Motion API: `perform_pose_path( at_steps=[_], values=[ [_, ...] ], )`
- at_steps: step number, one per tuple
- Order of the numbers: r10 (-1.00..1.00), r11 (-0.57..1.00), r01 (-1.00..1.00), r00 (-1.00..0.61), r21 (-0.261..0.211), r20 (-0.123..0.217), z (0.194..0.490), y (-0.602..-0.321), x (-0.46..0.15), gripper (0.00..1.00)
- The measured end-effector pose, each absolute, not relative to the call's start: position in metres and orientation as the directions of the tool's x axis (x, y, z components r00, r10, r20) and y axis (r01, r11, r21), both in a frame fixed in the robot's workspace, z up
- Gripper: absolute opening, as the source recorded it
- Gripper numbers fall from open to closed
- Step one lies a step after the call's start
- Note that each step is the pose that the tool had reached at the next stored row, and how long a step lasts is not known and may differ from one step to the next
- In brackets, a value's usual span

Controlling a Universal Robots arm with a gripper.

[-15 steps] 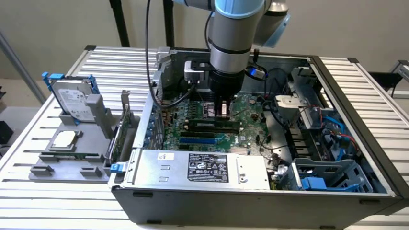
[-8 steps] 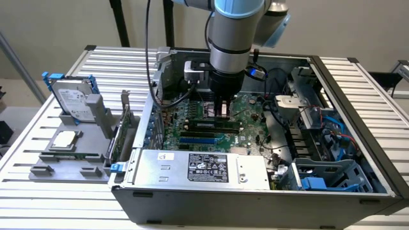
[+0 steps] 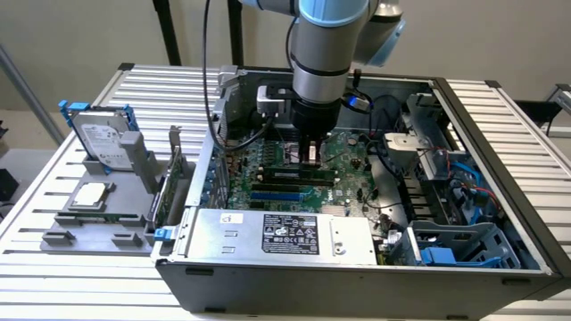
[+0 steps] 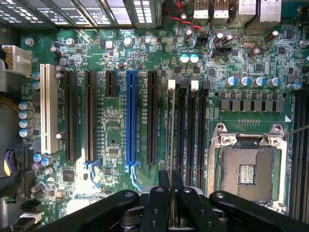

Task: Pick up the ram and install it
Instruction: 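Insert the ram into the slot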

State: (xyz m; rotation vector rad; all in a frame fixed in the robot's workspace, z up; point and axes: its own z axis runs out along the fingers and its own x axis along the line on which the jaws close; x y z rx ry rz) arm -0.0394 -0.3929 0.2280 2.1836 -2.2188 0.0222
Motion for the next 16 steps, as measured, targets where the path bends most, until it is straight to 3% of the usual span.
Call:
perform_pose_path(
  at_steps=[16],
  values=[
    [-0.999, 0.016, -1.0, -0.016, 0.01, 0.031, 0.2242, -0.3909, -0.0396, 0.14]
  ],
)
